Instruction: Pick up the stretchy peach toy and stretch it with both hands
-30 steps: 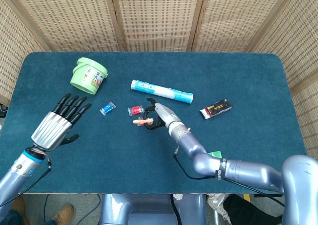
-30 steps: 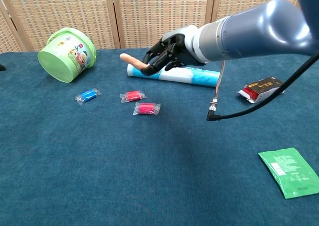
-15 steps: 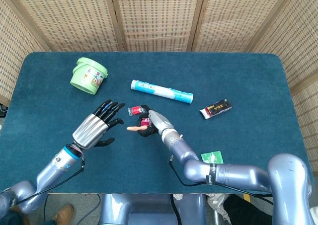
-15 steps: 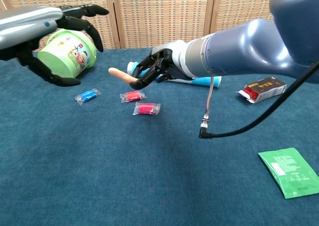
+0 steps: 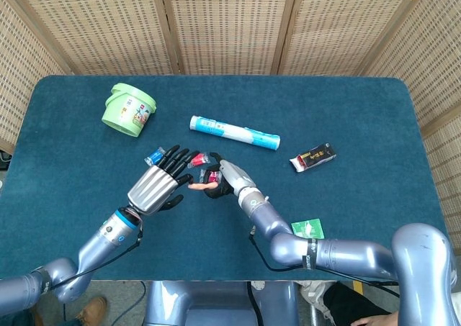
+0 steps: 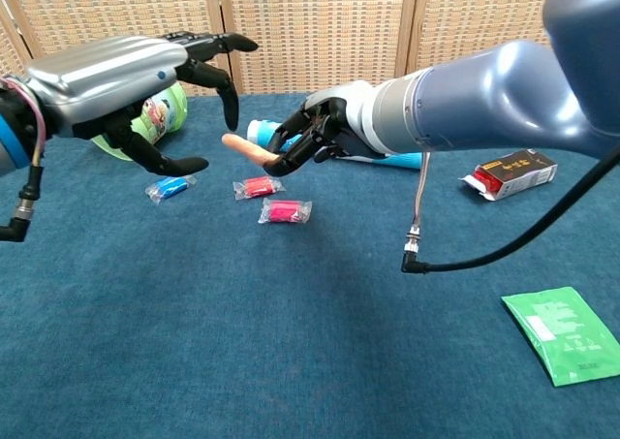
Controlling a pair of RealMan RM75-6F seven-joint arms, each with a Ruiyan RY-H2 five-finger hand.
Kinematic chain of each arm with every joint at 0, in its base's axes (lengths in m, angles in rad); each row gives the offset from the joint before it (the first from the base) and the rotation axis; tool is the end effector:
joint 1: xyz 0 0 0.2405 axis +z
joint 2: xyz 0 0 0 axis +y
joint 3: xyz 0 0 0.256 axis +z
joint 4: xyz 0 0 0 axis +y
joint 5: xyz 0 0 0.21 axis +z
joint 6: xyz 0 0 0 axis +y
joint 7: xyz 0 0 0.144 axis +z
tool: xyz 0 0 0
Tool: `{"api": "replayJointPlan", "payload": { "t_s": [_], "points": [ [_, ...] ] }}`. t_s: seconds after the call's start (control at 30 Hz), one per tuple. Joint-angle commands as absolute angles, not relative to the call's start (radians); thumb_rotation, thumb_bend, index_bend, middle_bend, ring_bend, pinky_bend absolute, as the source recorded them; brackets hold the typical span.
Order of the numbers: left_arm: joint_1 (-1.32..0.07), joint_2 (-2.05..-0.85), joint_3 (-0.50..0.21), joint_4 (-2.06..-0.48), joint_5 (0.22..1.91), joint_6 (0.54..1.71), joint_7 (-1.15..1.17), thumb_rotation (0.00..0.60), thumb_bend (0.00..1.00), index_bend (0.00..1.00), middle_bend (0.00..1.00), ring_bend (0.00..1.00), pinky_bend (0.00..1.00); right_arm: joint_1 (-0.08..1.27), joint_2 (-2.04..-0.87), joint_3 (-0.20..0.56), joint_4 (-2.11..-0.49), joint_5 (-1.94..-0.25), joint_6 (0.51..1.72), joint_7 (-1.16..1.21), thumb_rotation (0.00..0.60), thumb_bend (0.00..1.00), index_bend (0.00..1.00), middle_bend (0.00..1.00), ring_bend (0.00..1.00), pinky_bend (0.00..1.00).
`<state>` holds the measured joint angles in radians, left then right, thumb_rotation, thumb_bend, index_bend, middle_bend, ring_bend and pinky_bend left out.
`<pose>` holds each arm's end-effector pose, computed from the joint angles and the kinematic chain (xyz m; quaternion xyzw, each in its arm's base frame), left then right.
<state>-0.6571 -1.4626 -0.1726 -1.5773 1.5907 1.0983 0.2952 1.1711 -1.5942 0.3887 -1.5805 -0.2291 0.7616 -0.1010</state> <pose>-0.1134 0.3067 0.0197 -0.7779 -0.2070 -0.4668 0.3663 -0.0042 -0.3706 -0.0507 0.5611 -0.7079 0.3777 0.2037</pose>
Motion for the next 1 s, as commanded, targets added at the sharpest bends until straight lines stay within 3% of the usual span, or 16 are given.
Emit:
{"api": "replayJointPlan", "payload": {
  "t_s": [0.03, 1.0],
  "points": [
    [-0.67, -1.484, -0.176, -1.574, 1.578, 1.093, 0.317, 0.6, 0.33, 0.43, 0.0, 0.0, 0.0, 1.17, -1.589, 0.388, -1.587, -0.232, 0.76, -0.1, 0.6, 0.58, 0.66, 0.05, 0.0, 0.0],
    [-0.713, -1.596, -0.189, -1.531, 1.485, 1.104, 0.449, 0.6, 0.33, 0.49, 0.0, 0.0, 0.0, 1.159, -1.565, 0.376, -1.628, -0.25, 0.759, -0.08, 0.6, 0.58, 0.66, 0.05, 0.0, 0.0]
  ]
}}
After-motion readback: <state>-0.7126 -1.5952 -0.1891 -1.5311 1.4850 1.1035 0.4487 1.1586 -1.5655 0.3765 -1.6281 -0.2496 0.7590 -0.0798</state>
